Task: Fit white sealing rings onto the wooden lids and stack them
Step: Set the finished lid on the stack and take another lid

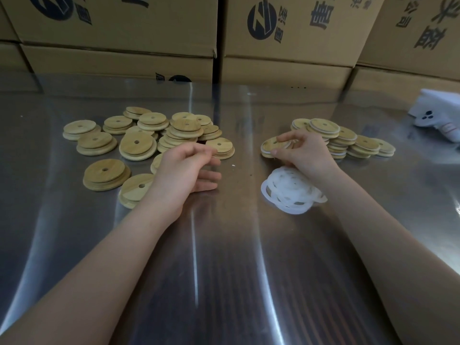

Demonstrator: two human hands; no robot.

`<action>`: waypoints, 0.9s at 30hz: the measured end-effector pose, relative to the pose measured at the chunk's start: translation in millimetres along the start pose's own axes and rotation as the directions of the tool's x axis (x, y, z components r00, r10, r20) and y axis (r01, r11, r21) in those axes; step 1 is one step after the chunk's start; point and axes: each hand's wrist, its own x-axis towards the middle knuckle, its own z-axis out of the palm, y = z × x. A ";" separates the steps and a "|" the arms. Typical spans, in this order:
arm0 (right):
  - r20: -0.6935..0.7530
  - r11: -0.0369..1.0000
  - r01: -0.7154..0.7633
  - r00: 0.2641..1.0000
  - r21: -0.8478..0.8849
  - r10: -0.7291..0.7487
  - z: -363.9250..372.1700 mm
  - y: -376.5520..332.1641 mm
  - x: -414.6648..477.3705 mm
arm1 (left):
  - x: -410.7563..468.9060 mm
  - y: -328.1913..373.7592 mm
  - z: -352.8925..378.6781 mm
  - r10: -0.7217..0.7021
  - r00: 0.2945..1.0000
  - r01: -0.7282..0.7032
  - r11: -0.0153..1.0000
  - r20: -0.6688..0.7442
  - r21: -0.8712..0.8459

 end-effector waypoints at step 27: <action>0.159 0.757 0.314 0.949 -0.573 -0.273 9.8 -3.7 -0.1 | -2.8 -1.0 5.6 0.063 0.998 -0.061 0.987 -0.006 0.147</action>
